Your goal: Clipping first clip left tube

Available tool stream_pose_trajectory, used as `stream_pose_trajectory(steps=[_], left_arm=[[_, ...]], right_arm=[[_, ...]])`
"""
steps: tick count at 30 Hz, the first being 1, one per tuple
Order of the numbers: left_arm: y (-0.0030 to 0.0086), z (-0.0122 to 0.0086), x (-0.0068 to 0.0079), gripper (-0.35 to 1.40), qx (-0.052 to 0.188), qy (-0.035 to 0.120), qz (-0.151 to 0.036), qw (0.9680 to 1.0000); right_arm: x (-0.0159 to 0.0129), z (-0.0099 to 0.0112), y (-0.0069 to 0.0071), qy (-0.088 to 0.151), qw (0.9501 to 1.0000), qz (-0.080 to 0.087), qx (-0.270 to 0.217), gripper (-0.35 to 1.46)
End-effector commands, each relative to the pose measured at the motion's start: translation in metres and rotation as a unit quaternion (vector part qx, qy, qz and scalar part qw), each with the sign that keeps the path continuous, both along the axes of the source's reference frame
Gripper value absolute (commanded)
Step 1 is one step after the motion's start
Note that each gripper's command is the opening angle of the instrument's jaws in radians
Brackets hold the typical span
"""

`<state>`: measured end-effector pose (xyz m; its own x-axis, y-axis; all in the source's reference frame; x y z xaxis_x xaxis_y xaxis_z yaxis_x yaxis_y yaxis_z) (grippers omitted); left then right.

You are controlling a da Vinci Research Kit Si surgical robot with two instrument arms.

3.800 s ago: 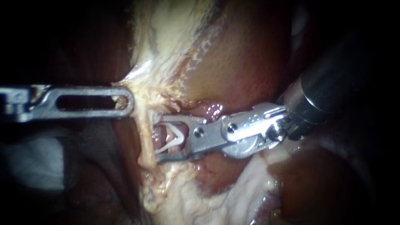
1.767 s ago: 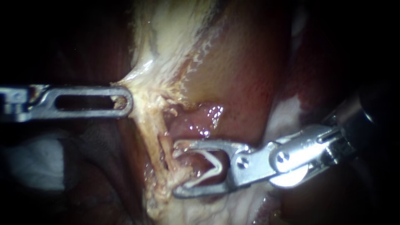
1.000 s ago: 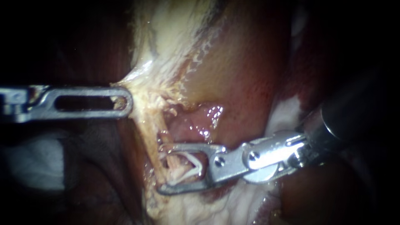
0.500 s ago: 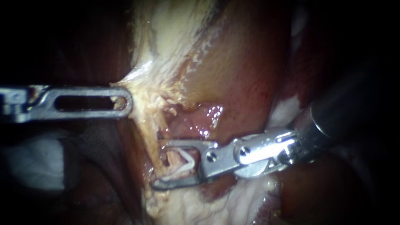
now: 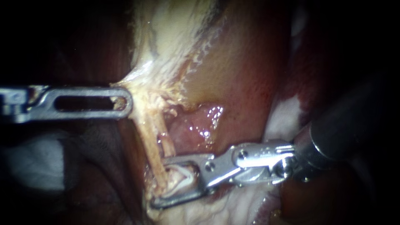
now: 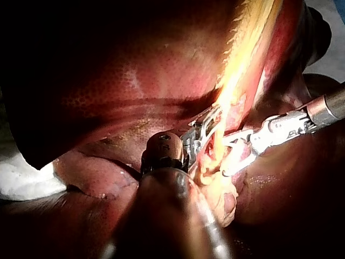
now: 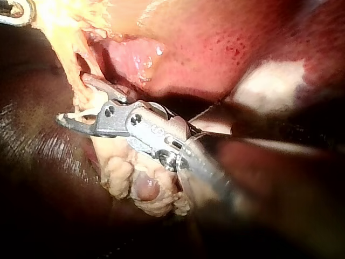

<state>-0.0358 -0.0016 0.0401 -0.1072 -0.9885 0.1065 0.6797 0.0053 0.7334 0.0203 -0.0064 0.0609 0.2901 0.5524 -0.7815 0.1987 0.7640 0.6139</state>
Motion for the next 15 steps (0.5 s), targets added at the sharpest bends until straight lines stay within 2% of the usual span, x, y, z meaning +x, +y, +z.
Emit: stream_pose_trajectory(steps=[1, 9, 15], left_arm=[[0.0000, 0.0000, 0.0000, -0.35, 0.000, 0.000, 0.000, 1.0000], [0.0000, 0.0000, -0.0001, -0.35, 0.000, 0.000, 0.000, 1.0000], [0.0000, 0.0000, -0.0001, -0.35, 0.000, 0.000, 0.000, 1.0000]], right_arm=[[0.0002, 0.0000, 0.0000, 0.006, 1.0000, 0.000, 0.005, 0.53], [0.0021, 0.0006, 0.0002, 0.014, 0.9997, -0.001, 0.021, 0.53], [0.0036, 0.0011, -0.0002, 0.026, 0.9982, -0.009, 0.053, 0.53]])
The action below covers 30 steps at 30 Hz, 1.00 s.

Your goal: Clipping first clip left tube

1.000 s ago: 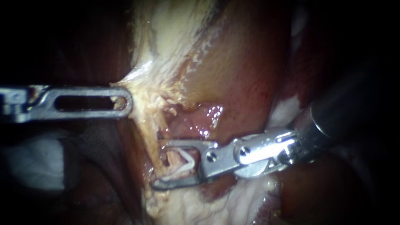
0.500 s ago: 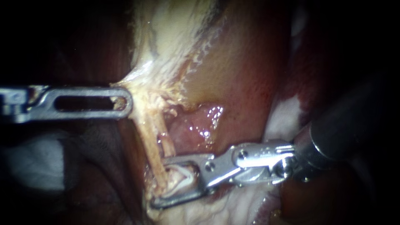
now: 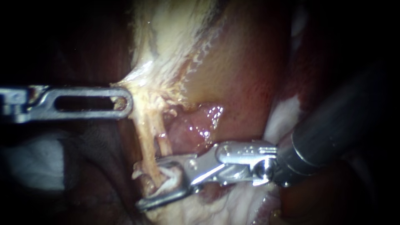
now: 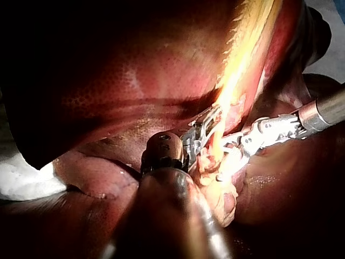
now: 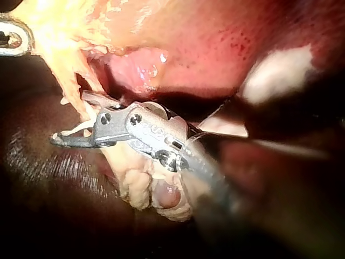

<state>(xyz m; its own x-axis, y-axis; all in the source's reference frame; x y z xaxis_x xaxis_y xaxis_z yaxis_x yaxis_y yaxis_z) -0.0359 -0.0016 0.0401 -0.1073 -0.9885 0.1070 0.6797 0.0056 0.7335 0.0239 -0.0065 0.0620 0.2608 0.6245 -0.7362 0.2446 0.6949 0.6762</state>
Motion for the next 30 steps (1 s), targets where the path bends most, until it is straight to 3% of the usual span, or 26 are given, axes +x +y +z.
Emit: stream_pose_trajectory(steps=[1, 8, 15, 17, 20, 22, 30], left_arm=[[0.0000, 0.0001, 0.0000, -0.35, 0.000, 0.000, 0.000, 1.0000], [0.0000, 0.0001, -0.0001, -0.35, 0.000, 0.000, 0.000, 1.0000], [0.0000, 0.0001, -0.0001, -0.35, 0.000, 0.000, 0.000, 1.0000], [0.0000, 0.0001, -0.0001, -0.35, 0.000, 0.000, 0.000, 1.0000], [0.0000, 0.0001, -0.0001, -0.35, 0.000, 0.000, 0.000, 1.0000], [0.0000, 0.0001, -0.0001, -0.35, 0.000, 0.000, 0.000, 1.0000], [0.0000, 0.0001, -0.0001, -0.35, 0.000, 0.000, 0.000, 1.0000]], right_arm=[[0.0002, 0.0001, -0.0002, 0.006, 0.9998, -0.003, 0.018, 0.52], [0.0010, 0.0004, -0.0001, 0.018, 0.9988, -0.015, 0.044, 0.51], [0.0011, 0.0006, 0.0000, 0.016, 0.9988, -0.010, 0.045, 0.47], [0.0010, 0.0007, 0.0001, 0.016, 0.9988, -0.010, 0.045, 0.34], [0.0005, 0.0010, 0.0001, 0.014, 0.9989, -0.008, 0.045, -0.34], [0.0003, 0.0013, 0.0005, 0.000, 0.9992, -0.003, 0.040, -0.35], [0.0001, 0.0021, 0.0007, -0.007, 0.9988, -0.002, 0.048, -0.35]])
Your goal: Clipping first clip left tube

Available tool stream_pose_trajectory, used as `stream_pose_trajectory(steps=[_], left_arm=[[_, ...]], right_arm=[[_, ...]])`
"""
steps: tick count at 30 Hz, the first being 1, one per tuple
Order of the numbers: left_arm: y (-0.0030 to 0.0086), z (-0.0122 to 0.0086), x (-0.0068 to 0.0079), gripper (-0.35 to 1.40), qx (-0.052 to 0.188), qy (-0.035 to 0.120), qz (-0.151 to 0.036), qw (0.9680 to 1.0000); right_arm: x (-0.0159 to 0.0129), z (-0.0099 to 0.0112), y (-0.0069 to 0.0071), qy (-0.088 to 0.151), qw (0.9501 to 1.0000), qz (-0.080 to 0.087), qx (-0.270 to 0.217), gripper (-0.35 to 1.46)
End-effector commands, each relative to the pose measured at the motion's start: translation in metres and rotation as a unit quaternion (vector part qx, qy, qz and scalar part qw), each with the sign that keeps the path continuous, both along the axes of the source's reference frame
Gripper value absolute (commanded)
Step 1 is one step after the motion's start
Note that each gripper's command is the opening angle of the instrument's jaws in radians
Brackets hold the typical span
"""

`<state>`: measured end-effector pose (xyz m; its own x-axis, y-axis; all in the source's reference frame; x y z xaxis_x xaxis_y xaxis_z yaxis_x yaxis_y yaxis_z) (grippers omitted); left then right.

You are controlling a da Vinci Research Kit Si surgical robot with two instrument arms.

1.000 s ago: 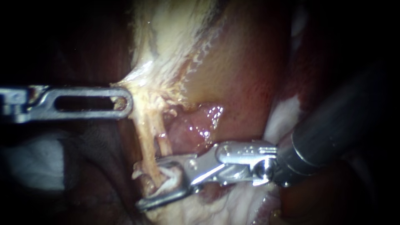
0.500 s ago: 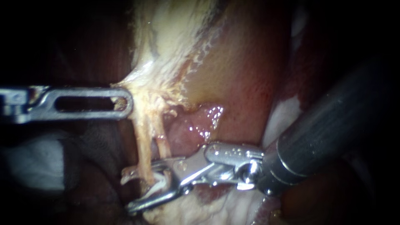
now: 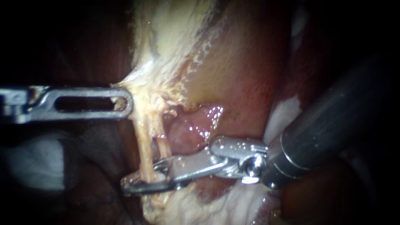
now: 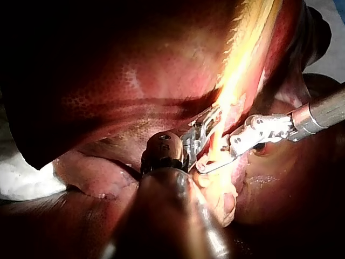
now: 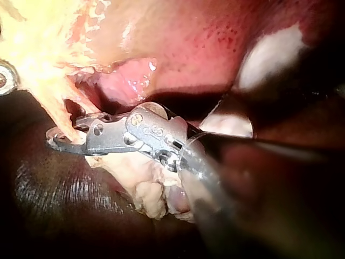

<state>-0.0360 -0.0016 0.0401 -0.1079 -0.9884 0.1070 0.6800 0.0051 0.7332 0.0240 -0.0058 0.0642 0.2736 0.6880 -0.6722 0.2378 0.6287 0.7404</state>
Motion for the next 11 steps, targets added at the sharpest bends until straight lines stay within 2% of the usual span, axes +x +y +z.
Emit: stream_pose_trajectory(steps=[1, 11], left_arm=[[0.0000, 0.0000, 0.0000, -0.35, 0.000, 0.000, 0.000, 1.0000], [0.0000, 0.0000, 0.0000, -0.35, 0.000, 0.000, 0.000, 1.0000]], right_arm=[[0.0001, -0.0002, -0.0001, 0.000, 1.0000, 0.000, 0.002, -0.35], [0.0001, -0.0004, -0.0001, 0.001, 1.0000, -0.001, 0.002, -0.35]])
